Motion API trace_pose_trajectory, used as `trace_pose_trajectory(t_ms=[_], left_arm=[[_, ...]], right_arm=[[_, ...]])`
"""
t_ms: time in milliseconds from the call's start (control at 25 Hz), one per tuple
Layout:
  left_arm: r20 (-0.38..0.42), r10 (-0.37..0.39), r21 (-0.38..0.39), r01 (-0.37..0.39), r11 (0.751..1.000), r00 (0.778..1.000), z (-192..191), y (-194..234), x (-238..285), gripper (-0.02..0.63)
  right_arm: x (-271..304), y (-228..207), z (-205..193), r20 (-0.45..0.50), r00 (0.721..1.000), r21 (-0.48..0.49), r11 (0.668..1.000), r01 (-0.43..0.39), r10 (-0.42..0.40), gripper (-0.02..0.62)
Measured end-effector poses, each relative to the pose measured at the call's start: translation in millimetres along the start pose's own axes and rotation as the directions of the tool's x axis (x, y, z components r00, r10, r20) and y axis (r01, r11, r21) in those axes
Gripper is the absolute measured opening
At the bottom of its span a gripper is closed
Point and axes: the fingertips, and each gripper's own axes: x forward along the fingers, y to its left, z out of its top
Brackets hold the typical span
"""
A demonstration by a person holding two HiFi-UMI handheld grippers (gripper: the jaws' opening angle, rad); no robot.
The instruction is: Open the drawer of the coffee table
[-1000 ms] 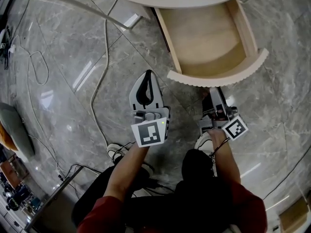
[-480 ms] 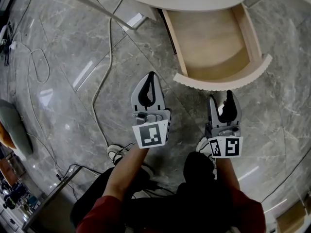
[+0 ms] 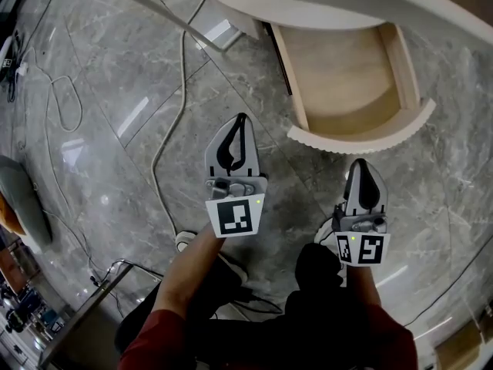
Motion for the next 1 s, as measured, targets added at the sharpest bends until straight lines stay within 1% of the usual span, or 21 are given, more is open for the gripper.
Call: trace_pose_trajectory(t_ms=[80, 200, 280, 400, 520, 600, 720, 800, 880, 1000], left_arm=[[0.003, -0.041, 0.033, 0.041, 0.999, 0.999, 17.7, 7.7, 0.7, 0.014], [0.020, -0.116, 0.075, 0.115, 0.991, 0.993, 61.9, 17.1, -0.5, 0.014], [0.006, -0.156, 0.077, 0.155, 0.985, 0.988, 95.7, 26.0, -3.2, 0.014], [-0.026, -0.168, 0.067, 0.169, 0.983, 0.985, 154.6, 45.8, -14.2, 0.014], [-0.040, -0.143, 0.058, 0.145, 0.988, 0.989, 227.6, 70.0, -32.0, 0.014], [-0.041, -0.111, 0.037, 0.112, 0.993, 0.993, 282.9, 83.8, -42.3, 0.014], [-0.074, -0.071, 0.003, 0.072, 0.997, 0.995, 367.7, 101.0, -60.9, 0.014], [-0.076, -0.049, 0.014, 0.050, 0.999, 0.996, 430.3, 114.4, -69.6, 0.014], [-0.061, -0.010, 0.023, 0.011, 1.000, 0.998, 493.8, 129.3, -73.2, 0.014], [-0.047, 0.036, 0.023, -0.035, 0.999, 0.998, 585.6, 149.1, -77.0, 0.014]], right_arm=[[-7.1, 4.0, 20.9, -0.007, 1.000, -0.017, 1.000, 0.001, -0.001, 0.023], [-13.8, 17.6, 64.8, -0.026, 0.999, -0.058, 0.998, -0.021, 0.019, 0.023], [-13.8, 29.8, 102.4, -0.033, 0.999, -0.062, 0.997, -0.035, 0.033, 0.021], [-11.6, 49.6, 170.0, -0.035, 0.998, -0.065, 0.997, -0.046, 0.044, 0.022], [-10.4, 68.6, 248.4, -0.034, 0.998, -0.049, 0.997, -0.060, 0.058, 0.021], [-10.9, 79.5, 305.2, -0.031, 0.997, -0.041, 0.996, -0.073, 0.072, 0.022], [-17.6, 97.4, 391.1, -0.033, 0.995, -0.041, 0.995, -0.091, 0.090, 0.023], [-21.0, 110.2, 449.0, -0.031, 0.995, -0.036, 0.994, -0.099, 0.097, 0.023], [-20.5, 120.5, 510.1, -0.026, 0.993, -0.033, 0.992, -0.119, 0.118, 0.023], [-19.2, 129.7, 607.5, 0.008, 0.988, -0.044, 0.987, -0.151, 0.152, 0.023]])
